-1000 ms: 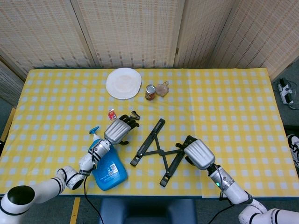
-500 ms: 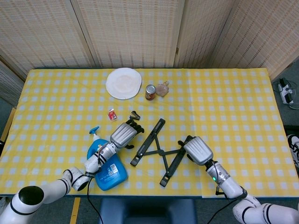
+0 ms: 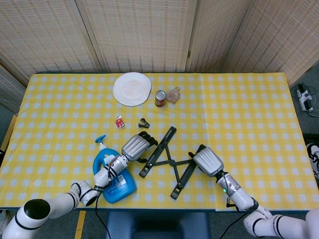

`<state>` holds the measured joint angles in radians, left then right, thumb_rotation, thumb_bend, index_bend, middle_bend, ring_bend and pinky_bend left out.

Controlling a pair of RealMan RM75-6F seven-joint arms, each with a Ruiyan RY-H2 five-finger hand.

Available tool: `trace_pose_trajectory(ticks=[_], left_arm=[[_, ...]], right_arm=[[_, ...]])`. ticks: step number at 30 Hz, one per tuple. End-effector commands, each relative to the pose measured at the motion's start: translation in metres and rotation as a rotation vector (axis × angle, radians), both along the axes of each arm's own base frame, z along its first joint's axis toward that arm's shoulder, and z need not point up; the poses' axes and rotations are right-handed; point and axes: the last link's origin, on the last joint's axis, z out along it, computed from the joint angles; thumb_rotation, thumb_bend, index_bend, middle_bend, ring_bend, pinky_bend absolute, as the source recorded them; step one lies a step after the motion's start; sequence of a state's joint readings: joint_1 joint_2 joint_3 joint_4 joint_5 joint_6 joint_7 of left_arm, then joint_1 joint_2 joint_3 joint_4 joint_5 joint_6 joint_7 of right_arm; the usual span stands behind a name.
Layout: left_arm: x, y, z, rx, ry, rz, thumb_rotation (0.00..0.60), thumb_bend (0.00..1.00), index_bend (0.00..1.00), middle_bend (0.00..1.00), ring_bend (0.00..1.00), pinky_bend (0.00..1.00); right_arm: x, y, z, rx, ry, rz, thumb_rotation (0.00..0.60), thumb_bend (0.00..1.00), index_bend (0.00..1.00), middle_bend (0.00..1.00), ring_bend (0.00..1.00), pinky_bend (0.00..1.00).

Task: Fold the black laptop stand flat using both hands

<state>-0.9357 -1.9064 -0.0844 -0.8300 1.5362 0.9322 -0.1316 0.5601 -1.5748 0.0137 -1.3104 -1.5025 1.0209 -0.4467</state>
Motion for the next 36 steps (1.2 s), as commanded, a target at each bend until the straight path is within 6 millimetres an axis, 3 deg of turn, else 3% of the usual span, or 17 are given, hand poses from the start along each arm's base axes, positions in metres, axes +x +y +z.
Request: trace_pose_trajectory(ticks=[1, 36], left_arm=[[0.0, 0.0, -0.001, -0.005, -0.006, 0.005, 0.6, 0.09, 0.35, 0.38, 0.31, 0.24], [0.004, -0.007, -0.003, -0.067, -0.052, 0.04, 0.6, 0.09, 0.35, 0.38, 0.3, 0.24]], right_arm=[[-0.002, 0.0, 0.0, -0.005, 0.002, 0.006, 0.6, 0.33, 0.36, 0.7, 0.67, 0.65], [-0.01, 0.004, -0.017, -0.042, 0.08, 0.143, 0.6, 0.33, 0.38, 0.73, 0.7, 0.66]])
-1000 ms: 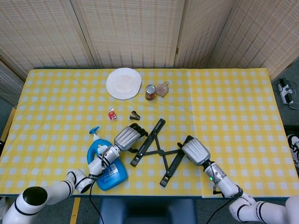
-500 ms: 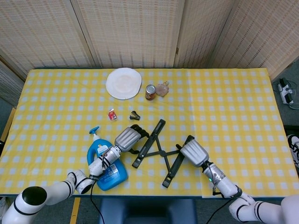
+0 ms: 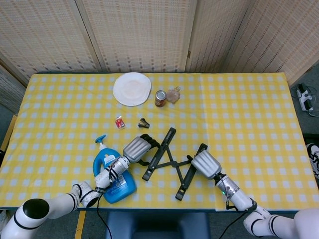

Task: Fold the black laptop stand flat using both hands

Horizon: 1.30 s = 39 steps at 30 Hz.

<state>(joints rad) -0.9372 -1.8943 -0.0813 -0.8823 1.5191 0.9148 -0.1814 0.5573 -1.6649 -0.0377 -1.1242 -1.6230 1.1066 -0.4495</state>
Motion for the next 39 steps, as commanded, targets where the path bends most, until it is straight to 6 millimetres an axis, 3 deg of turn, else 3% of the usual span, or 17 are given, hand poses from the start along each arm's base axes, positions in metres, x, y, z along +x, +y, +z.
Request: trace_pose_trajectory(ticks=[1, 39], left_arm=[[0.0, 0.0, 0.0, -0.003, -0.001, 0.001, 0.6, 0.09, 0.35, 0.38, 0.3, 0.24], [0.016, -0.019, -0.011, -0.087, -0.031, -0.021, 0.6, 0.09, 0.34, 0.38, 0.29, 0.25]], right_arm=[[0.0, 0.0, -0.002, 0.005, -0.007, 0.002, 0.6, 0.33, 0.38, 0.73, 0.7, 0.66], [0.049, -0.005, -0.04, -0.019, -0.098, 0.079, 0.6, 0.33, 0.39, 0.73, 0.7, 0.66]])
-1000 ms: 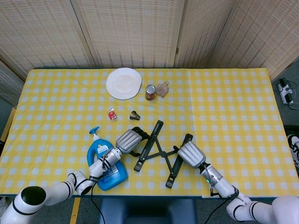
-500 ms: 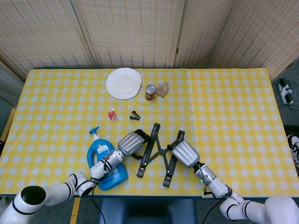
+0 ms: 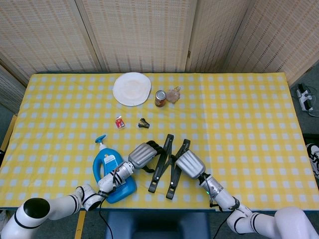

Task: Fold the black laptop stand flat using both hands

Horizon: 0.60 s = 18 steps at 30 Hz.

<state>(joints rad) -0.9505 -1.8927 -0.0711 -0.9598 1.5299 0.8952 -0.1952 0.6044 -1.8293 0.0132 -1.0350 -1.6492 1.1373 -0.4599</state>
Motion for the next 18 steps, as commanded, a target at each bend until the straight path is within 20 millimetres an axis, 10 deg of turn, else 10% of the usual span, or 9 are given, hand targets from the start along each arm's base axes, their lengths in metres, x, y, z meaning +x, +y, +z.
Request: trace_pose_trajectory(ticks=[1, 6, 11, 18], left_arm=[[0.001, 0.0, 0.0, 0.0, -0.001, -0.003, 0.6, 0.09, 0.34, 0.38, 0.29, 0.25], [0.002, 0.003, 0.006, 0.019, -0.007, -0.003, 0.6, 0.09, 0.31, 0.38, 0.29, 0.25], [-0.005, 0.01, 0.025, 0.06, -0.022, 0.013, 0.6, 0.09, 0.21, 0.3, 0.22, 0.22], [-0.012, 0.019, 0.059, 0.127, -0.057, 0.042, 0.6, 0.09, 0.18, 0.24, 0.15, 0.16]], right_arm=[[0.004, 0.0, -0.003, 0.005, -0.004, 0.0, 0.6, 0.33, 0.39, 0.73, 0.7, 0.66], [0.007, 0.002, 0.001, 0.005, -0.016, 0.015, 0.6, 0.33, 0.38, 0.72, 0.7, 0.66], [0.009, 0.009, 0.023, 0.062, -0.034, 0.021, 0.6, 0.33, 0.14, 0.53, 0.57, 0.64], [0.029, 0.013, 0.049, 0.237, -0.01, 0.012, 0.6, 0.33, 0.0, 0.27, 0.34, 0.39]])
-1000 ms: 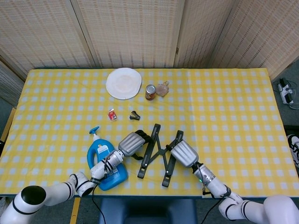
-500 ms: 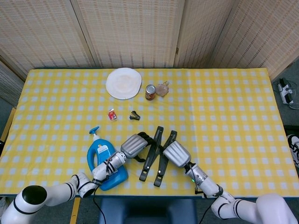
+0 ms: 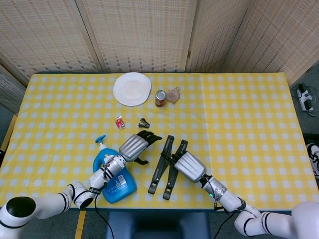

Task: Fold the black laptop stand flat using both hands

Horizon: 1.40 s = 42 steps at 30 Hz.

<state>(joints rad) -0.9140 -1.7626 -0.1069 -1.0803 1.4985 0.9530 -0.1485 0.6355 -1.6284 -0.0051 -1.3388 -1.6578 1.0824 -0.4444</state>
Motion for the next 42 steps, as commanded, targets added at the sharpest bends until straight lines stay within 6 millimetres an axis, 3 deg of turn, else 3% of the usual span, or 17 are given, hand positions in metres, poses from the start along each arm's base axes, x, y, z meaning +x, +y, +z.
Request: trace_pose_trajectory(ticks=[1, 4, 10, 19, 27, 42], left_arm=[[-0.004, 0.005, 0.019, 0.041, -0.024, 0.022, 0.6, 0.09, 0.17, 0.23, 0.14, 0.15], [-0.005, 0.007, 0.031, 0.065, -0.038, 0.034, 0.6, 0.09, 0.16, 0.2, 0.12, 0.11], [-0.015, 0.014, 0.062, 0.13, -0.066, 0.068, 0.6, 0.09, 0.15, 0.18, 0.1, 0.07], [-0.039, 0.014, 0.087, 0.166, -0.068, 0.128, 0.6, 0.09, 0.14, 0.17, 0.08, 0.04], [-0.051, 0.013, 0.089, 0.156, -0.051, 0.157, 0.6, 0.09, 0.13, 0.15, 0.06, 0.02], [-0.054, 0.013, 0.09, 0.156, -0.059, 0.179, 0.6, 0.09, 0.12, 0.14, 0.05, 0.0]], right_arm=[[0.013, 0.0, 0.014, 0.161, 0.067, -0.019, 0.6, 0.33, 0.0, 0.23, 0.29, 0.31], [0.022, -0.004, 0.016, 0.242, 0.12, -0.043, 0.6, 0.33, 0.0, 0.13, 0.18, 0.16], [0.037, -0.013, 0.008, 0.313, 0.193, -0.039, 0.6, 0.33, 0.0, 0.03, 0.05, 0.04], [0.052, -0.019, -0.006, 0.362, 0.243, -0.026, 0.6, 0.33, 0.0, 0.03, 0.03, 0.03], [0.042, -0.02, 0.005, 0.354, 0.303, -0.023, 0.6, 0.33, 0.0, 0.02, 0.03, 0.02], [0.042, -0.03, -0.009, 0.318, 0.349, 0.011, 0.6, 0.33, 0.0, 0.0, 0.0, 0.0]])
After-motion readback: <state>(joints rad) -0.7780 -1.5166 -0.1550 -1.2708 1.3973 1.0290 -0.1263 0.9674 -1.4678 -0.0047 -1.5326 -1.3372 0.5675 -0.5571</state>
